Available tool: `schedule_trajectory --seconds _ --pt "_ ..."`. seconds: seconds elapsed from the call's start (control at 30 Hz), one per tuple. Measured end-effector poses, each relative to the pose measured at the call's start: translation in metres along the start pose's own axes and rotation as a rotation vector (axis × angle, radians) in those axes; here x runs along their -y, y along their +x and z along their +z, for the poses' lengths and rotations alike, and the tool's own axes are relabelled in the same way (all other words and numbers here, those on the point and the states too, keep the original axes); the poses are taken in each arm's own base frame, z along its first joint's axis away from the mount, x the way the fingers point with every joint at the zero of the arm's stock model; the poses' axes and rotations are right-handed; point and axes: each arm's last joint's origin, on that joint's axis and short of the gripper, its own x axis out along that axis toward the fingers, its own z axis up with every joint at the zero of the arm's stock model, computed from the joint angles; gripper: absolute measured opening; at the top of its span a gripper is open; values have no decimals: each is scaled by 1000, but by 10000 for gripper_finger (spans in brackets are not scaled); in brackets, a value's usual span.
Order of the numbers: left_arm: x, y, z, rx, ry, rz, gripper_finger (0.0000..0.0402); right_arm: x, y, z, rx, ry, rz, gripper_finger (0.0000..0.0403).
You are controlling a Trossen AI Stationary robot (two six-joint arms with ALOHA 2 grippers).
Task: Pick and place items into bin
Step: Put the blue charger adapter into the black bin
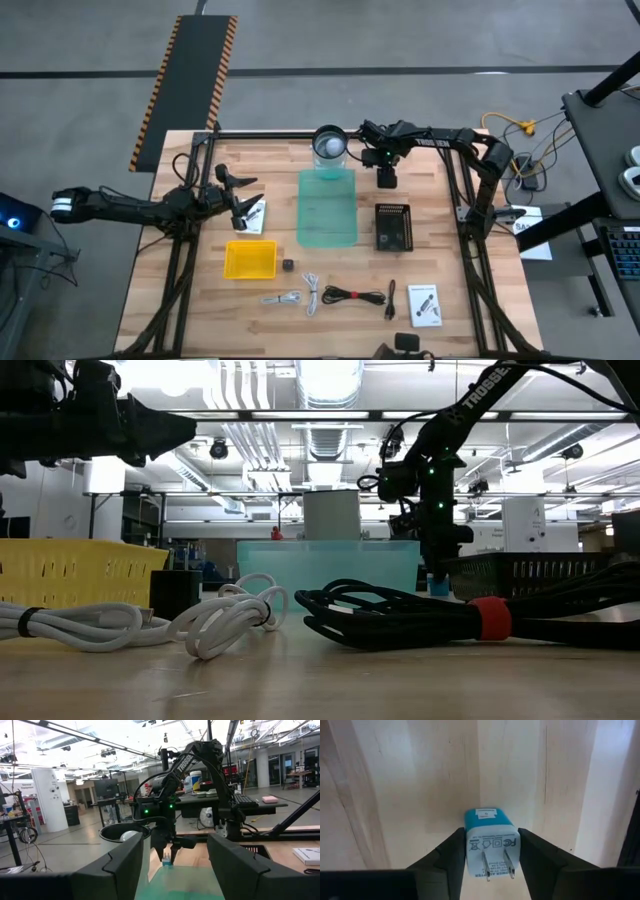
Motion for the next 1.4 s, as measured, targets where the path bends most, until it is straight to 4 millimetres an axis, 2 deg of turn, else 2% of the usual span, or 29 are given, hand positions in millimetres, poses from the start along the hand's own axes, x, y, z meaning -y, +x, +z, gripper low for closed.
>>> schedule_trajectory --seconds 0.33,0.57,0.67,0.9,1.13,1.27,1.4 --pt "0 0 0 0 0 0 206 -3 -6 -5 -61 52 35 147" --pt "0 0 0 0 0 1 206 0 -32 -2 -127 189 69 137" --pt "0 0 0 0 0 0 206 -5 -45 0 -154 230 122 137" --pt "0 0 0 0 0 1 206 -34 -81 9 -155 212 120 137" --pt "0 0 0 0 0 0 206 -82 -117 12 -49 162 90 137" --pt "0 0 0 0 0 0 206 -112 -128 13 -20 120 89 139" --pt "0 0 0 0 0 0 206 -137 -127 16 -7 60 93 139"
